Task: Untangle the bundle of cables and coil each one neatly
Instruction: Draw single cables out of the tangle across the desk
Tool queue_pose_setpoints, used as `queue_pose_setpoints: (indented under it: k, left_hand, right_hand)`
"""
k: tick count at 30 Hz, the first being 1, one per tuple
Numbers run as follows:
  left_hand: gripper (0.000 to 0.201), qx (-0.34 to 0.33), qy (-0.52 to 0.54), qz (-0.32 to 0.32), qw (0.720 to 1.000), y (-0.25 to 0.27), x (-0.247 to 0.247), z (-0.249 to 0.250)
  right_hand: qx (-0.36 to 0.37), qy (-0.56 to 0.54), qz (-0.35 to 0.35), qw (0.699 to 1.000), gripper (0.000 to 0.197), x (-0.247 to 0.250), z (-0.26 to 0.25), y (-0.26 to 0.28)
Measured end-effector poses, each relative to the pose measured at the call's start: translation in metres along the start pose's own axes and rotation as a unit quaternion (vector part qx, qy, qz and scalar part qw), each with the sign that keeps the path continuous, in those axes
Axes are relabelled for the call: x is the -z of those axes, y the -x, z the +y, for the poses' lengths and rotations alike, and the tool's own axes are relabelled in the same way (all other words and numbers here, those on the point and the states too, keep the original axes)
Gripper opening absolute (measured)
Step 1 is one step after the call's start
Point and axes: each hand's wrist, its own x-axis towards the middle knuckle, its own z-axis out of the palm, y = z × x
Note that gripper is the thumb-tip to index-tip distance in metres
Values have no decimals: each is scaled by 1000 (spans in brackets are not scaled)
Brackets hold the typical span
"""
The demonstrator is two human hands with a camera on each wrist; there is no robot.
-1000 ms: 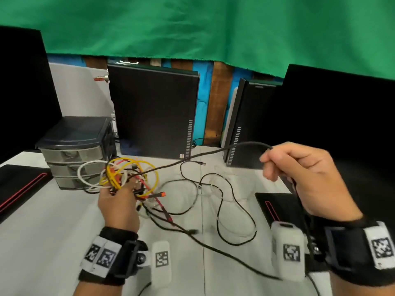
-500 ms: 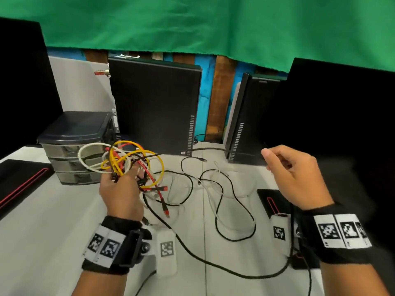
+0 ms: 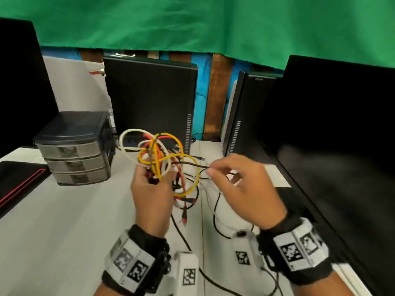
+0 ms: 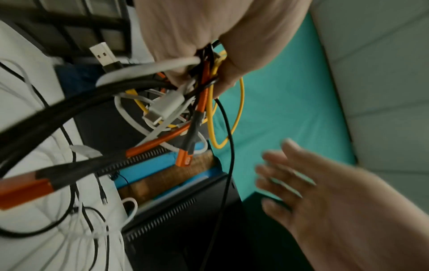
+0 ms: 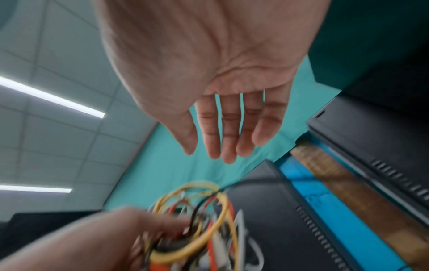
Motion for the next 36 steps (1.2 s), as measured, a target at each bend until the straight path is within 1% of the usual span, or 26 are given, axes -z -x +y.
queue_pose_setpoints:
  k: [2, 5, 8, 10, 11, 13, 15, 17, 18, 19, 20, 22, 24, 25, 26, 28, 30, 33, 36]
  left_hand:
    - [38, -9, -22, -31, 999, 17, -11, 1]
    - [37, -2, -35, -57, 998, 28, -18, 0]
    - [37, 1, -44, -56, 997, 27, -18, 0]
    - [36, -3, -45, -38, 998, 21, -13, -1]
    - [35, -3, -38, -20, 999, 16, -9, -2]
    - [36, 2, -15, 31, 999, 1, 1, -3]
    - [37, 15, 7, 81, 997, -15, 15, -5]
    - [37, 27, 22, 108, 993, -26, 25, -8]
    - [36, 28, 22, 112, 993, -28, 26, -10]
    - [35, 25, 20, 109, 994, -27, 25, -12]
    - [35, 20, 21, 99, 995, -24, 20, -13]
    - [35, 21, 15, 71, 997, -12, 6, -15]
    - [38, 21, -1, 38, 999, 5, -8, -16]
    - [38, 18, -9, 17, 1000, 13, -14, -15]
    - [38, 15, -17, -7, 1000, 22, -18, -14]
    - [36, 11, -25, -42, 999, 35, -23, -10]
    - [36, 15, -18, -60, 998, 42, -24, -8]
    - [36, 30, -20, -47, 998, 37, -20, -7]
    - [38, 47, -2, -19, 999, 24, -13, -8]
  right_hand:
    - [19, 34, 5, 999, 28, -15, 0, 5]
    - [15, 64, 29, 997, 25, -25, 1, 7]
    - [20, 102, 38, 994, 8, -25, 5, 6]
    - [16, 109, 48, 993, 7, -17, 10, 2]
    - [6, 102, 73, 992, 8, -8, 15, -1]
    - [-41, 75, 160, 983, 9, 15, 34, -8]
    - [-121, 44, 235, 963, 11, 41, 57, -11]
    - [-187, 51, 262, 945, 8, 55, 75, -8]
    - [-204, 68, 260, 941, 5, 56, 76, -7]
    - [-209, 86, 249, 942, 10, 53, 72, -7]
    - [-193, 102, 228, 949, 22, 46, 63, -7]
    - [-108, 104, 166, 975, 42, 24, 34, -6]
    - [-7, 113, 99, 989, 45, -1, 6, 0]
    - [28, 129, 72, 989, 42, -12, -3, 4]
    - [49, 143, 50, 987, 40, -22, -8, 7]
    - [64, 151, 29, 986, 35, -32, -8, 12]
    - [67, 137, 41, 987, 26, -33, -4, 11]
    - [62, 118, 72, 988, 19, -20, 5, 7]
    - [64, 128, 73, 987, 15, -10, 13, 3]
